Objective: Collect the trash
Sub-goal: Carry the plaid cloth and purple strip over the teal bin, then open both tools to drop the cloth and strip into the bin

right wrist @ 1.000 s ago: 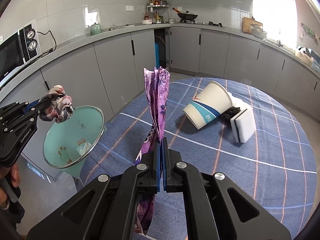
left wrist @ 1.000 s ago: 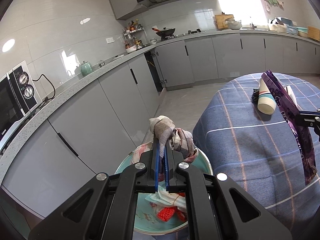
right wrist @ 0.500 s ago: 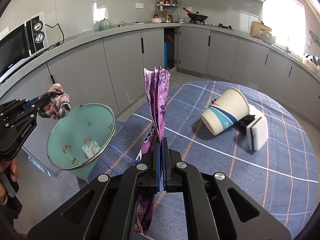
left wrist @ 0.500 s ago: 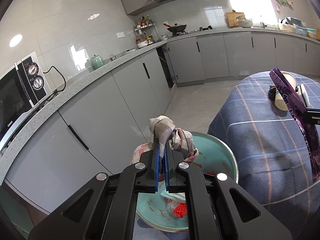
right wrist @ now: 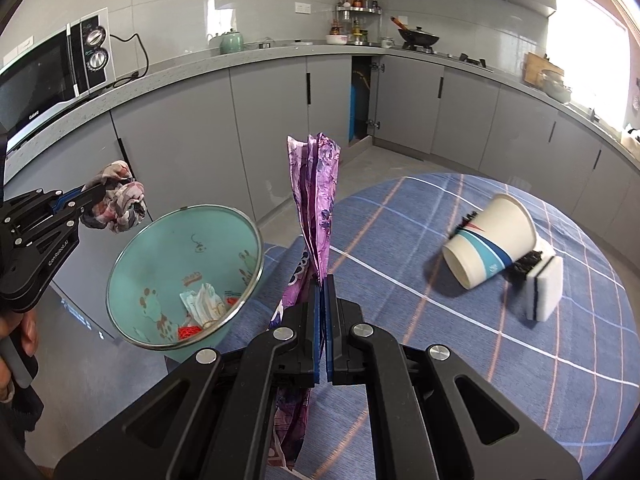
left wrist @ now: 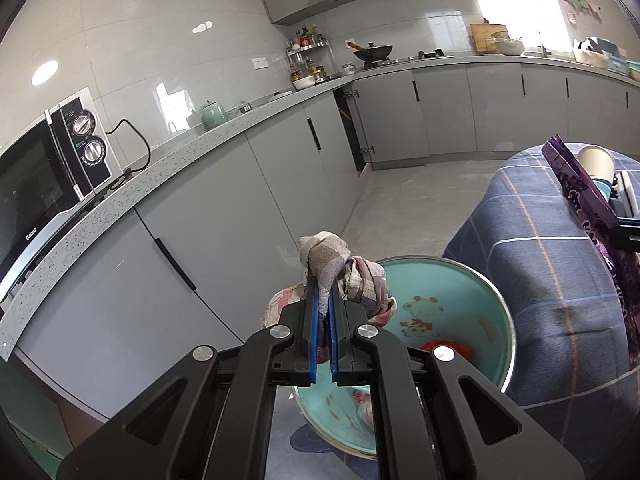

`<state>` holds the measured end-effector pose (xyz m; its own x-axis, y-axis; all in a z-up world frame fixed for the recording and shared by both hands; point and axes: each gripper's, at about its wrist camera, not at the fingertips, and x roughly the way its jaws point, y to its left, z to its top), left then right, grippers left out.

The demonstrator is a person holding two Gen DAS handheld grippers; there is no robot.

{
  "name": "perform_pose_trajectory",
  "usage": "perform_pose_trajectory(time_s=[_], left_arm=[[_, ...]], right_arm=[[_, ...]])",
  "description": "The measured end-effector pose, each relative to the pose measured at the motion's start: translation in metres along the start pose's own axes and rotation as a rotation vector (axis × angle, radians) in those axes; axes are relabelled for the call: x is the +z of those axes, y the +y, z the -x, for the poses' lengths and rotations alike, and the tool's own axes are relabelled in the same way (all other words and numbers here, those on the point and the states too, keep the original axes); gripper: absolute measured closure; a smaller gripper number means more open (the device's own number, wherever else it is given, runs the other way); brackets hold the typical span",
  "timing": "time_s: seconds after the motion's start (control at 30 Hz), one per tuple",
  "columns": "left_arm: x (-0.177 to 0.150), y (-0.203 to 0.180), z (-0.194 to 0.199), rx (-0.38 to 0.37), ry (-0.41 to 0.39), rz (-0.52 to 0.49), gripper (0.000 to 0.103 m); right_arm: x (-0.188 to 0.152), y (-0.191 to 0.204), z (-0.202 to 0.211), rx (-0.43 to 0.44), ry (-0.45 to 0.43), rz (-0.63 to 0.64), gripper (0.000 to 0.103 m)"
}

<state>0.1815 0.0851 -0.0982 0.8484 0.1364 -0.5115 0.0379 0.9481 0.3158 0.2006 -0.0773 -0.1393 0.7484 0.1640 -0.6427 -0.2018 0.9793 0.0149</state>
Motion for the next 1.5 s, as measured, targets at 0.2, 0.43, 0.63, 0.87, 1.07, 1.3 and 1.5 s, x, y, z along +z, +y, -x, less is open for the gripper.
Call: perform_pose_trajectory(time_s=[0.2,0.43,0.63,0.87,1.07,1.3,1.5], left_arm=[[-0.004,0.011,-0.004,0.018,0.011,0.02,0.098],[-0.008,0.026,-0.01,0.038,0.027,0.041,0.098],[-0.012,0.034,-0.015,0.053,0.04,0.054,0.098],[-0.013,0.04,-0.02,0.065,0.047,0.062,0.098],[-0.014,0.045,-0.025,0.069,0.057,0.07,0.098],[-0.015,0.048,-0.027,0.057,0.06,0.078,0.098],[-0.016,0.047,-0.029,0.051,0.065,0.077,0.098]], right_arm=[[0.005,0.012,-0.007,0.018,0.008,0.027,0.1],[0.014,0.031,-0.018,0.046,0.018,0.065,0.1],[0.022,0.045,-0.026,0.067,0.021,0.089,0.1],[0.025,0.055,-0.034,0.083,0.033,0.111,0.1],[0.027,0.063,-0.041,0.096,0.042,0.126,0.1],[0.027,0.07,-0.045,0.105,0.046,0.14,0.1],[0.026,0.073,-0.046,0.114,0.048,0.145,0.1]])
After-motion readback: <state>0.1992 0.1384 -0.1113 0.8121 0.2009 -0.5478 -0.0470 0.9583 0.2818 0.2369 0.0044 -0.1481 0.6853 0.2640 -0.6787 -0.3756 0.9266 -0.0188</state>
